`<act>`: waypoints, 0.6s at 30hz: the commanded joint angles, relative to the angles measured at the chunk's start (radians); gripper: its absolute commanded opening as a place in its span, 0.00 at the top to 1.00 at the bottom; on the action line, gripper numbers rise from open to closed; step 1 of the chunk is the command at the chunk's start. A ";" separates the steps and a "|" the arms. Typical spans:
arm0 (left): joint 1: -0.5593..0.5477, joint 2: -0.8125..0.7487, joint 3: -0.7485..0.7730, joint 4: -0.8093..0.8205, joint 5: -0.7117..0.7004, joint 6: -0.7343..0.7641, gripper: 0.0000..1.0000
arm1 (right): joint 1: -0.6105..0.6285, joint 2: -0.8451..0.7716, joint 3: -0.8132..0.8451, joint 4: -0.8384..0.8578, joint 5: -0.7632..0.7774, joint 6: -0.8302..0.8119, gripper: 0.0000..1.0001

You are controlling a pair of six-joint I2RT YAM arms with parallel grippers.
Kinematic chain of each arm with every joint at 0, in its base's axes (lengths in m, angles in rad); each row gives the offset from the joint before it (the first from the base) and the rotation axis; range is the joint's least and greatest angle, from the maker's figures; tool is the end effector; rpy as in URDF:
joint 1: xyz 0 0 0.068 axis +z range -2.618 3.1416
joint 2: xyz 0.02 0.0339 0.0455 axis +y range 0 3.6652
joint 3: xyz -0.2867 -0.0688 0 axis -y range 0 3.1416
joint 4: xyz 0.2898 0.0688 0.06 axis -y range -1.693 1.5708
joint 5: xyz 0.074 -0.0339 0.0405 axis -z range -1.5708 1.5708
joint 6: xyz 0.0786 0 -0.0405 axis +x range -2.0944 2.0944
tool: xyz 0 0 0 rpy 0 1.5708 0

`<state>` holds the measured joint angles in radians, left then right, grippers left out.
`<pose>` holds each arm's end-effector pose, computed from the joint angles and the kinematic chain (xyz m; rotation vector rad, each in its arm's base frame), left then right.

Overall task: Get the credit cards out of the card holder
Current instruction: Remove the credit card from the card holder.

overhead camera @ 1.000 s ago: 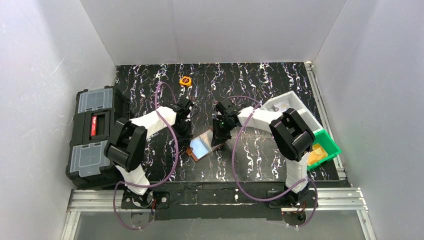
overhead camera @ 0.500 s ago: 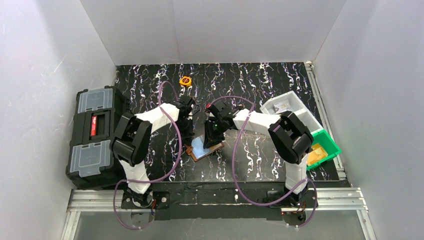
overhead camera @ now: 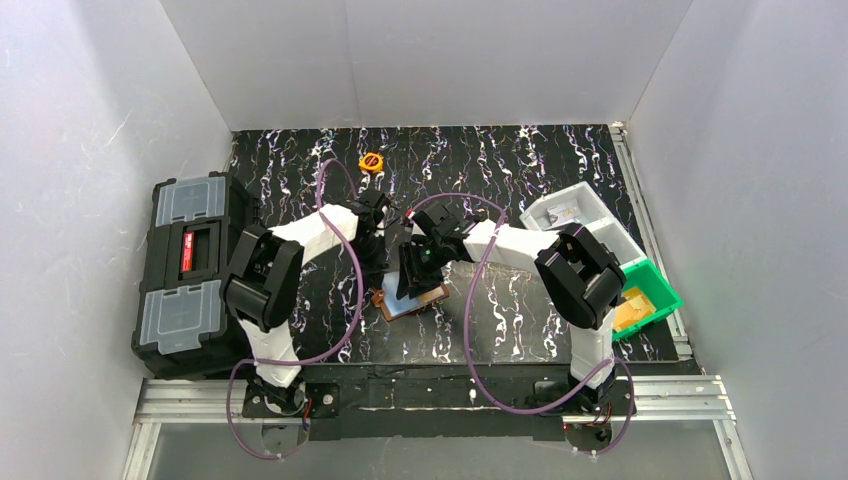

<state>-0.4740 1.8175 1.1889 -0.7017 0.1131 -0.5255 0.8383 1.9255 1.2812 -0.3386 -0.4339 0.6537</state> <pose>0.3482 -0.1886 0.1219 -0.0561 2.9673 -0.3193 0.2883 0.3700 0.1353 -0.4466 2.7864 1.0343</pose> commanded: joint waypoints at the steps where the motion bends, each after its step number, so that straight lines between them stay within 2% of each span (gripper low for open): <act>1: 0.019 -0.088 0.036 -0.066 -0.062 0.027 1.00 | 0.003 -0.002 0.041 0.016 -0.025 -0.014 0.54; 6: 0.026 -0.160 0.070 -0.123 -0.079 0.035 1.00 | -0.001 -0.040 0.052 -0.027 0.031 -0.023 0.54; 12: 0.026 -0.220 0.150 -0.169 -0.034 0.031 0.89 | -0.021 -0.095 0.040 -0.088 0.142 -0.044 0.54; 18: 0.010 -0.188 0.212 -0.118 0.119 -0.023 0.87 | -0.037 -0.082 0.028 -0.090 0.151 -0.019 0.62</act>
<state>-0.4526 1.6321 1.3651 -0.8261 0.1162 -0.5098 0.8124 1.8698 1.2942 -0.4129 -0.3107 0.6308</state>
